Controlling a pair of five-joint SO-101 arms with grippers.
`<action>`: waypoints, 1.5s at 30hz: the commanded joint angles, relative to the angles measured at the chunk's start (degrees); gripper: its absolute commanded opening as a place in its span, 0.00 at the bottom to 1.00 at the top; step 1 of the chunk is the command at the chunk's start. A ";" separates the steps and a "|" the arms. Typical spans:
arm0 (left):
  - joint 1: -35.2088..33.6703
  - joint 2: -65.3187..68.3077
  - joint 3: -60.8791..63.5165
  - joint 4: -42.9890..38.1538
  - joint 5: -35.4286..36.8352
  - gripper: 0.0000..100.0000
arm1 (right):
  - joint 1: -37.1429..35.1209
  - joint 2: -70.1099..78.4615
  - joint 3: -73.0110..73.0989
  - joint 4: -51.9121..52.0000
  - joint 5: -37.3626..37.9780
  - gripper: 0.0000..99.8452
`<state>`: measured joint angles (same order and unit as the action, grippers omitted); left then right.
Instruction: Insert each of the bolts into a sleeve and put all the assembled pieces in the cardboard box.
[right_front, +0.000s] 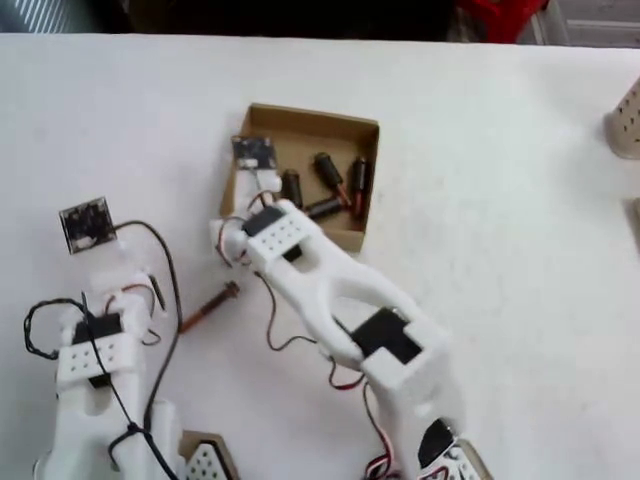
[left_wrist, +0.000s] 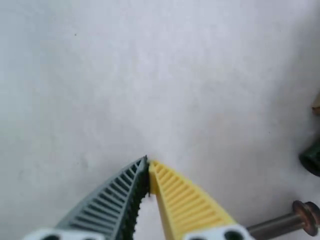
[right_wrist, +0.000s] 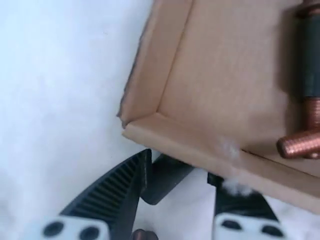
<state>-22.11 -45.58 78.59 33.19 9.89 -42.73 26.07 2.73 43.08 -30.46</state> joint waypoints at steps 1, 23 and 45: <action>0.40 -0.04 -2.02 -1.23 -0.53 0.03 | 0.13 0.75 -3.60 1.27 -0.53 0.17; 0.31 -0.04 -2.02 -1.23 -0.53 0.03 | 1.27 0.66 -16.44 37.85 16.00 0.02; 0.31 -0.04 -1.85 -1.23 -0.62 0.03 | 30.90 -35.65 32.79 19.21 43.08 0.02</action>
<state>-22.11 -45.58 78.59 33.19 9.71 -18.46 -5.58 32.79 65.76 7.78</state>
